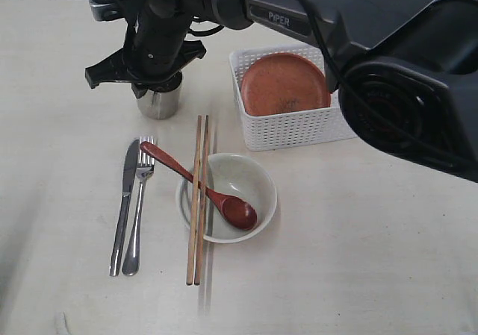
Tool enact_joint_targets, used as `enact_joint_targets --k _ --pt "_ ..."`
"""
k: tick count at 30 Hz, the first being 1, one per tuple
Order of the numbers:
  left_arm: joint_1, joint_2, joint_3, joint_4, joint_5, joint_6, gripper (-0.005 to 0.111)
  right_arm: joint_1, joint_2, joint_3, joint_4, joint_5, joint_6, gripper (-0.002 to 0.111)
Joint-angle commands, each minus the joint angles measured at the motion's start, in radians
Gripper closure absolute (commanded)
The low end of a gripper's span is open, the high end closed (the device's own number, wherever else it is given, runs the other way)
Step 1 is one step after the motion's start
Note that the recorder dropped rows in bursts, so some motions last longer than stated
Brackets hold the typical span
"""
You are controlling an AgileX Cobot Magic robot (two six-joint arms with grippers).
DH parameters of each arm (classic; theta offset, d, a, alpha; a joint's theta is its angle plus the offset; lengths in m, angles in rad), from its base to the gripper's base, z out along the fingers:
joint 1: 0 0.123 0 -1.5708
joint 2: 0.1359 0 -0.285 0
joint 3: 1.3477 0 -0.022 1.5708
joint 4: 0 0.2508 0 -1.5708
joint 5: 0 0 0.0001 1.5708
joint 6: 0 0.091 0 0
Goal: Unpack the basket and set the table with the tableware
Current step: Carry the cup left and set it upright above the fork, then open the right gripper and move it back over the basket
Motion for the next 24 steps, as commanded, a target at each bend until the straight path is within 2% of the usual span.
enact_joint_targets --k 1,4,9,14,21,24 --pt "0.002 -0.003 0.002 -0.009 -0.001 0.000 0.107 0.000 -0.004 -0.014 -0.002 -0.019 0.007 0.070" --pt "0.002 -0.003 0.002 -0.009 -0.001 0.000 0.107 0.000 -0.004 -0.017 -0.002 -0.017 0.007 0.062" --pt "0.002 -0.003 0.002 -0.009 -0.001 0.000 0.107 0.000 -0.006 -0.106 -0.012 0.054 0.007 0.062" --pt "0.002 -0.003 0.002 -0.009 -0.001 0.000 0.107 -0.004 -0.017 -0.206 -0.034 0.330 0.034 0.062" --pt "0.002 -0.003 0.002 -0.009 -0.001 0.000 0.107 -0.009 -0.127 -0.171 -0.116 0.339 0.055 0.062" --pt "0.002 -0.003 0.002 -0.009 -0.001 0.000 0.107 -0.029 -0.231 -0.048 -0.179 0.339 0.078 0.074"
